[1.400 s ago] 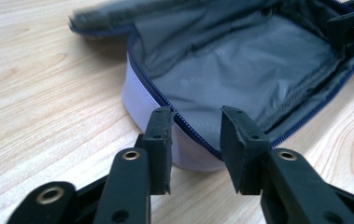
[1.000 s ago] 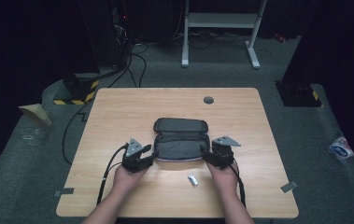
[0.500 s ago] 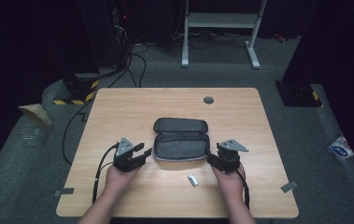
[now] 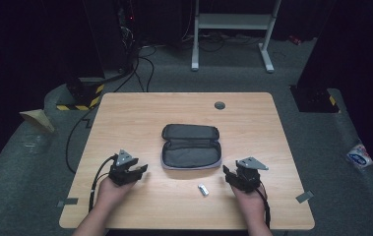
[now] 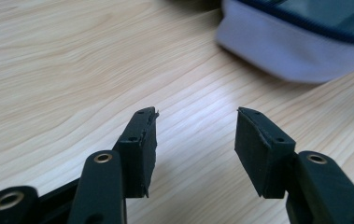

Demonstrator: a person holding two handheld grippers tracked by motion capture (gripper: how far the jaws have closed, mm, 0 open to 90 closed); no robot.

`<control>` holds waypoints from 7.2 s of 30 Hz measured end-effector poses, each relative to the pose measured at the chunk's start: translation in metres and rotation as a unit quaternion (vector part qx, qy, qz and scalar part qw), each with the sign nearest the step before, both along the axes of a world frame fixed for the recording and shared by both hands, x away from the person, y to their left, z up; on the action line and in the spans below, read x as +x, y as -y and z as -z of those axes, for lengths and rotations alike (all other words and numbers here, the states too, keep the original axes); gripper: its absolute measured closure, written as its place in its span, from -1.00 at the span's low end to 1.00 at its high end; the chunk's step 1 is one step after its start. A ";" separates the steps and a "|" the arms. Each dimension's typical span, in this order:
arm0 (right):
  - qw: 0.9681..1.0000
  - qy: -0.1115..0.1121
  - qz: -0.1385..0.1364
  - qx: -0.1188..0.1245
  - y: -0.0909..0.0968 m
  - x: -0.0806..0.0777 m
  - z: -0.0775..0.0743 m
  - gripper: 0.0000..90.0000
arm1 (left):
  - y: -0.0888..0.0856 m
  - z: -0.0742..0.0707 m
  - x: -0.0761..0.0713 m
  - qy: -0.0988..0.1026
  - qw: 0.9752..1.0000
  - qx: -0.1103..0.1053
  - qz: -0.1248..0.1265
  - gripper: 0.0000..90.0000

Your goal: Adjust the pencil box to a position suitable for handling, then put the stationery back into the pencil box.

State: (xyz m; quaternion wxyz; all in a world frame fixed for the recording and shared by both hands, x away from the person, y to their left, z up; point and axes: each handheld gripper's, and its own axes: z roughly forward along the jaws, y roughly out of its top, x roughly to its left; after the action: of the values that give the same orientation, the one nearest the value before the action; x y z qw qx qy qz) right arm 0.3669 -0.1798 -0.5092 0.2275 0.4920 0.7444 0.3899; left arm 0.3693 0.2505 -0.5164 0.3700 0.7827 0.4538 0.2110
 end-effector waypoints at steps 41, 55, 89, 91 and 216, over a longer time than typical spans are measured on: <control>0.994 -0.019 -0.105 -0.003 -0.033 -0.024 0.006 -0.31 | -0.049 0.013 -0.019 -0.011 0.998 0.012 -0.060 -0.39; 0.990 -0.024 -0.136 -0.006 -0.050 -0.030 0.009 -0.29 | -0.048 0.013 -0.018 -0.011 0.998 0.012 -0.058 -0.41; 0.983 -0.033 -0.175 -0.043 -0.057 -0.037 0.011 0.60 | -0.048 0.012 -0.018 -0.013 0.998 0.012 -0.057 -0.41; 0.984 -0.036 -0.168 -0.042 -0.054 -0.036 0.011 0.60 | -0.048 0.012 -0.018 -0.013 0.998 0.012 -0.057 -0.41; 0.993 0.075 -0.087 0.022 -0.054 0.016 -0.076 0.61 | -0.048 0.013 -0.018 -0.014 0.999 0.012 -0.049 -0.43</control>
State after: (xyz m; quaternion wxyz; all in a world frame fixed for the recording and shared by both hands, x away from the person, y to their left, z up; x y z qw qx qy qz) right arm 0.3825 -0.1261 -0.4332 0.2371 0.3996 0.7564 0.4603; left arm 0.3513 0.2986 -0.5289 0.3437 0.7665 0.4943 0.2236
